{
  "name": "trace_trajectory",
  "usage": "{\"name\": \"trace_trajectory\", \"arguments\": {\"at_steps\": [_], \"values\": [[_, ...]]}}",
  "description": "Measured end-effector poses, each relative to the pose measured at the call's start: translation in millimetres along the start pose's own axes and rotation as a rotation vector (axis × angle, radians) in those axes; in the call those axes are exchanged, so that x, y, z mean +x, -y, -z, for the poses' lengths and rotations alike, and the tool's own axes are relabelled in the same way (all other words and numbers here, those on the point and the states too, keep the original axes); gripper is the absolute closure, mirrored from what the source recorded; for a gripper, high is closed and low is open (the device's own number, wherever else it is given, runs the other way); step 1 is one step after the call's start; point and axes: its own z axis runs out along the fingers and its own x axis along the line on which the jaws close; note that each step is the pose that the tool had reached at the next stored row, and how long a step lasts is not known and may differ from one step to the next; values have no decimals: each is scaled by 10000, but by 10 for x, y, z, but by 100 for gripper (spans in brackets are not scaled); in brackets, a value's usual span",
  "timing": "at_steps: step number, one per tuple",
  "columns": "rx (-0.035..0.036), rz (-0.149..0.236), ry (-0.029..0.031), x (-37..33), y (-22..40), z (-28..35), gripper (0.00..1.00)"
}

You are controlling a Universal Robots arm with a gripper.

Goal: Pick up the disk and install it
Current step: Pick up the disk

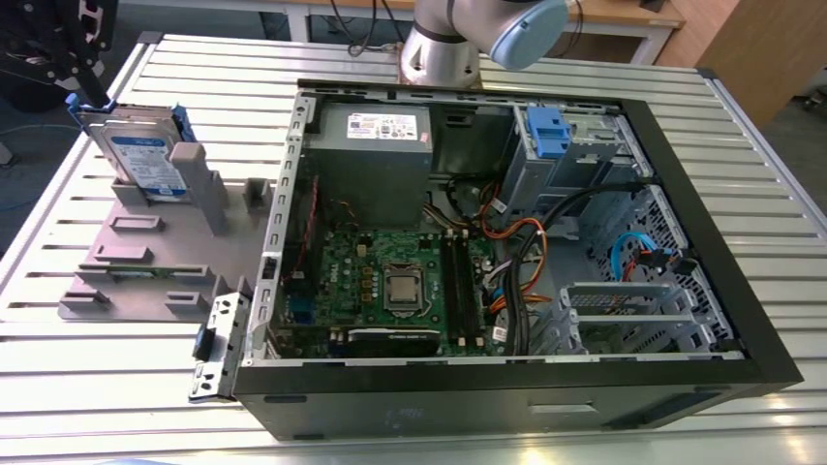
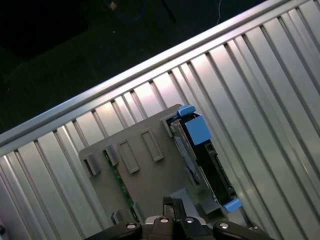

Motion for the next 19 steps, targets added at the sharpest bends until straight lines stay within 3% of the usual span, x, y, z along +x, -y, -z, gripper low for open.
{"name": "trace_trajectory", "arguments": {"at_steps": [19], "values": [[-8,344,-11,0,0,0,89]]}}
